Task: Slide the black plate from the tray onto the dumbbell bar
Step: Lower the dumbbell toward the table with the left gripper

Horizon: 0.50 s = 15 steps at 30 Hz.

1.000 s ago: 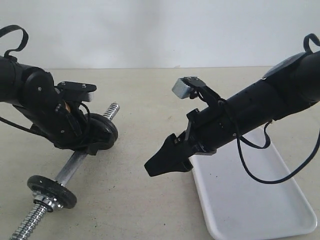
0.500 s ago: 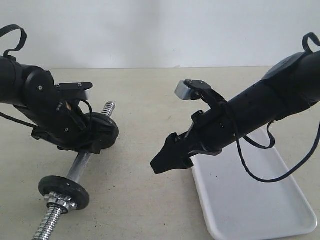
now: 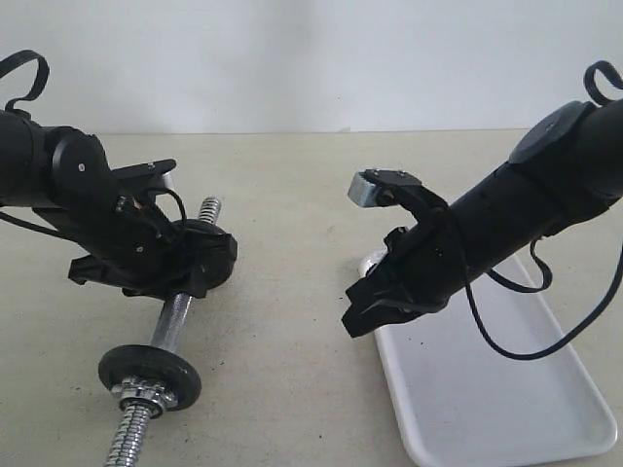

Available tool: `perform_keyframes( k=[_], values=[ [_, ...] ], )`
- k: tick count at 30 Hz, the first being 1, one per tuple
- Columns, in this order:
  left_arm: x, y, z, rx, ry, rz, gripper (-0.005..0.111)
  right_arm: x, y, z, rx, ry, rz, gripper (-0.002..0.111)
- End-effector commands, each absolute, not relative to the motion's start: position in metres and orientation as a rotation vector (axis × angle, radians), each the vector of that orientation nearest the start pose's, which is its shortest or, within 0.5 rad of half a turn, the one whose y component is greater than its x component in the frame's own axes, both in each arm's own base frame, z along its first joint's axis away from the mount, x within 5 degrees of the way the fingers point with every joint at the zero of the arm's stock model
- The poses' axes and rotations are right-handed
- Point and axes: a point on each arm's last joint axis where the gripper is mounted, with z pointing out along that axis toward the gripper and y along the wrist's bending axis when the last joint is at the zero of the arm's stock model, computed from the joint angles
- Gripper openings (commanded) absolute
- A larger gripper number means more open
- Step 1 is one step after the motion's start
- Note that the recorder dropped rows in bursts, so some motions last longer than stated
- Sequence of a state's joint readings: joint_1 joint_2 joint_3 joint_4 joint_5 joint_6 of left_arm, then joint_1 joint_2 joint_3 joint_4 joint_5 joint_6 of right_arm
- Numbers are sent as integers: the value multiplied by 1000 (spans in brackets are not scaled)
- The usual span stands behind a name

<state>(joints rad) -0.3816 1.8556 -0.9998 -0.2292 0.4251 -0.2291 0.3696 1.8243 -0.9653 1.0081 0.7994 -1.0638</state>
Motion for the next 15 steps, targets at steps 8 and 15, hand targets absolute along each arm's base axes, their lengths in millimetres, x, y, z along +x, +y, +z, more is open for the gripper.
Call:
perform_keyframes(
  k=[8,15],
  values=[
    [329,-142,161,-244,2678,-449,4,278,162,156,-1032,2653,864,1],
    [328,-148,161,-223,2665,-460,4,277,161,155,-1051,2660,845,1]
  ],
)
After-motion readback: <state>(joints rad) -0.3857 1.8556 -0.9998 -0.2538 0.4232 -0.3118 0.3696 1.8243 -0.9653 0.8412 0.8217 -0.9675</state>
